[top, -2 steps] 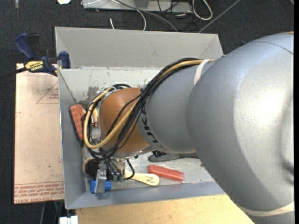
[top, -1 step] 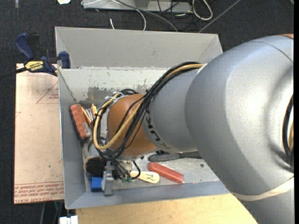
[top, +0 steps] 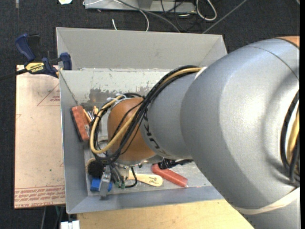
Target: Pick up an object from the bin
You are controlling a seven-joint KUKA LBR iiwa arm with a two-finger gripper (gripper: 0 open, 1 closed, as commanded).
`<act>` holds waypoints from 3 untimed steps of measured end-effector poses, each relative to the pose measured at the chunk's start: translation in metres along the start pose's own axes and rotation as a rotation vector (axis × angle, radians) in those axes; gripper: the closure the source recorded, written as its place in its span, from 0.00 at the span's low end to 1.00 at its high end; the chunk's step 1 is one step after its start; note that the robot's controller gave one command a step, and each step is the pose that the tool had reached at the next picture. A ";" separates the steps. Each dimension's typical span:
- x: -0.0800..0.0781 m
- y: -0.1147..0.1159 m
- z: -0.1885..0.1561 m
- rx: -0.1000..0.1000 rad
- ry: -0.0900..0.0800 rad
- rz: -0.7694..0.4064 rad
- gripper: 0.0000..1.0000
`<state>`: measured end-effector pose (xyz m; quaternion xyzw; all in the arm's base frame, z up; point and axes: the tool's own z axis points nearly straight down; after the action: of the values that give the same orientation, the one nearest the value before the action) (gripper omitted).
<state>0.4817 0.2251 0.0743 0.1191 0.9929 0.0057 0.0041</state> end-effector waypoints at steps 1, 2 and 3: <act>0.000 0.000 0.000 0.000 0.000 0.000 1.00; -0.002 0.001 -0.007 -0.004 -0.006 0.002 1.00; -0.002 0.000 -0.030 -0.002 -0.005 0.003 1.00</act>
Offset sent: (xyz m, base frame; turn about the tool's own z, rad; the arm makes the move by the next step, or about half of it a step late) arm 0.0002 0.0000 0.0099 0.0001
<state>0.4835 0.2243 0.1047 0.1204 0.9927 0.0066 0.0069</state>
